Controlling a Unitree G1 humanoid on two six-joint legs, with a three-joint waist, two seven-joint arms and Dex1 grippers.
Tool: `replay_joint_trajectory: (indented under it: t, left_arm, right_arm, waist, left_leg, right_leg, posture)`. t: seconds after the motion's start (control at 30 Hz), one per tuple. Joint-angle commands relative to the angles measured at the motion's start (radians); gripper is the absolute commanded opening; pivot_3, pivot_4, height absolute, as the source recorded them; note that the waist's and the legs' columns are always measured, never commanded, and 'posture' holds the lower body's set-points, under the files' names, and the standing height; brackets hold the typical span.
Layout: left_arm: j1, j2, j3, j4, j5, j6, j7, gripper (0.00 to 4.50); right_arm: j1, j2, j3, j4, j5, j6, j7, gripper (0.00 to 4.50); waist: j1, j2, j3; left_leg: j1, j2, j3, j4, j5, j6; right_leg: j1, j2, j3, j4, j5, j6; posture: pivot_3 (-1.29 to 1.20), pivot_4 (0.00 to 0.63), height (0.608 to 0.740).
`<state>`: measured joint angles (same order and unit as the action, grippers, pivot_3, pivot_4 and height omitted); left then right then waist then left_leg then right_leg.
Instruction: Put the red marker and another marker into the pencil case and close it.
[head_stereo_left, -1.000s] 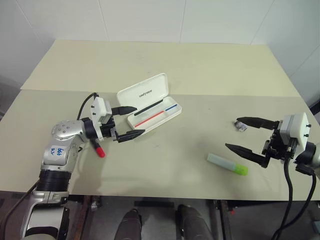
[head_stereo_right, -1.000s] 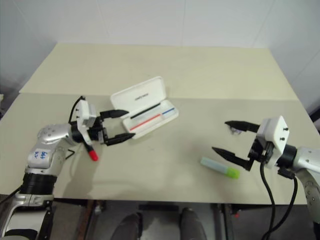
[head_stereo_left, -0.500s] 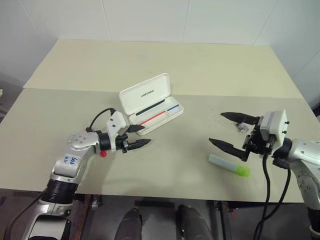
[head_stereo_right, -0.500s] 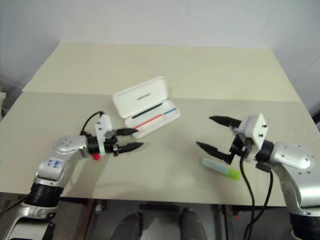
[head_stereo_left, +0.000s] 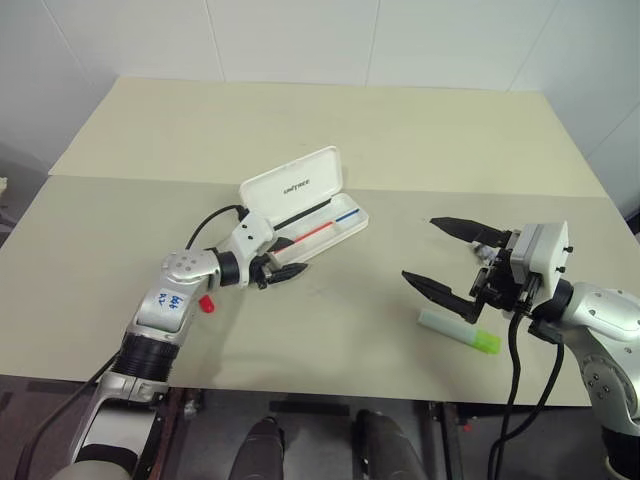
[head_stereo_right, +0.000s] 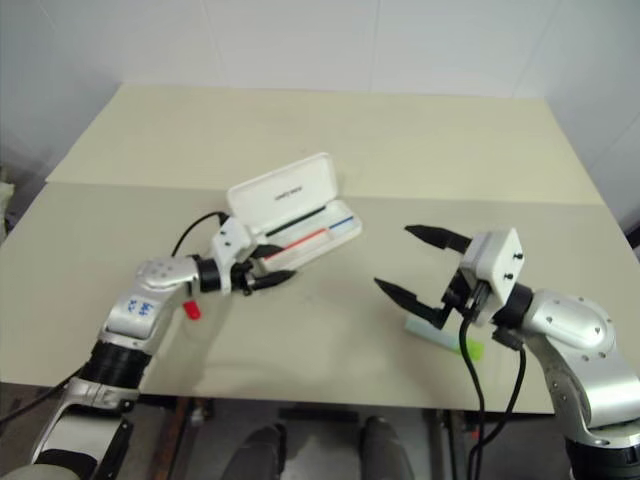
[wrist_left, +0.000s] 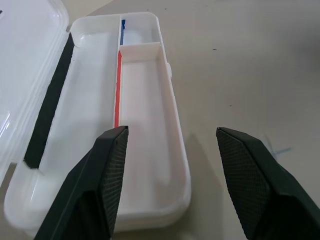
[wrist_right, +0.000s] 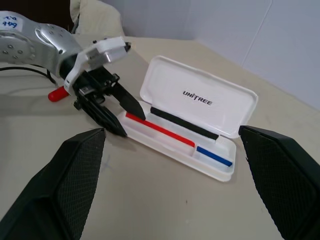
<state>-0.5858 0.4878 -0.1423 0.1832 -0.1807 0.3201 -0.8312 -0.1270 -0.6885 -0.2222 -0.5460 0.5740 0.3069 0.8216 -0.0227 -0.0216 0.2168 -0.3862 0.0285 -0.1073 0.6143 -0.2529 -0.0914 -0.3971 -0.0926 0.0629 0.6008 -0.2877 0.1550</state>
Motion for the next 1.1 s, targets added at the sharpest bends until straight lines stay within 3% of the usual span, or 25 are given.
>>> replay_joint_trajectory:
  t: [0.03,0.33,0.43,0.67,1.0,1.1]
  left_arm:
    - [-0.032,-0.001,-0.016,0.028,0.026,-0.046,-0.026,2.87]
    - [-0.058,-0.009,-0.032,0.130,0.066,-0.065,-0.044,2.87]
    - [-0.072,-0.015,-0.036,0.170,0.088,-0.079,-0.031,2.29]
    - [-0.096,-0.010,-0.048,0.205,0.113,-0.078,-0.048,0.02]
    - [-0.096,-0.004,-0.062,0.154,0.099,-0.108,-0.142,0.02]
    - [-0.073,0.024,-0.064,0.062,0.058,-0.142,-0.244,0.02]
  right_arm:
    - [-0.001,0.010,-0.008,-0.063,0.027,0.011,-0.035,4.50]
    - [0.019,-0.004,-0.032,-0.081,0.044,0.024,-0.043,4.50]
    - [0.012,-0.009,-0.034,-0.080,0.048,0.027,-0.044,4.50]
    - [-0.008,-0.027,-0.039,-0.067,0.060,0.032,-0.035,4.50]
    - [-0.033,-0.045,-0.041,-0.039,0.060,0.036,-0.013,4.50]
    - [-0.027,-0.053,-0.049,-0.034,0.064,0.040,0.000,4.50]
  waist:
    - [-0.001,0.000,0.000]
    - [-0.002,0.000,0.000]
    - [-0.002,0.000,0.000]
    - [-0.003,0.000,0.000]
    - [-0.004,0.000,-0.001]
    - [-0.004,0.000,-0.001]
  left_leg:
    - [0.000,0.000,0.000,0.000,0.000,0.000]
    - [0.000,0.000,0.000,0.000,0.000,0.000]
    - [0.001,0.000,0.000,0.000,0.001,0.000]
    - [0.002,0.000,0.000,0.000,0.002,0.000]
    - [0.003,0.000,0.000,0.000,0.005,0.000]
    - [0.002,0.000,0.000,-0.001,0.005,0.000]
  right_leg:
    - [0.000,0.000,0.000,0.000,0.000,0.000]
    - [0.000,0.000,0.000,0.001,0.000,0.000]
    - [0.000,0.000,0.000,0.002,0.000,0.000]
    - [0.000,0.000,0.000,0.004,0.000,-0.001]
    - [0.001,0.000,0.000,0.002,0.002,-0.003]
    - [0.001,0.000,0.000,0.002,0.002,-0.002]
  posture:
    - [0.00,0.150,0.740]
    - [0.00,0.150,0.740]
    - [0.00,0.150,0.740]
    - [0.00,0.150,0.740]
    - [0.00,0.150,0.740]
    - [0.00,0.150,0.740]
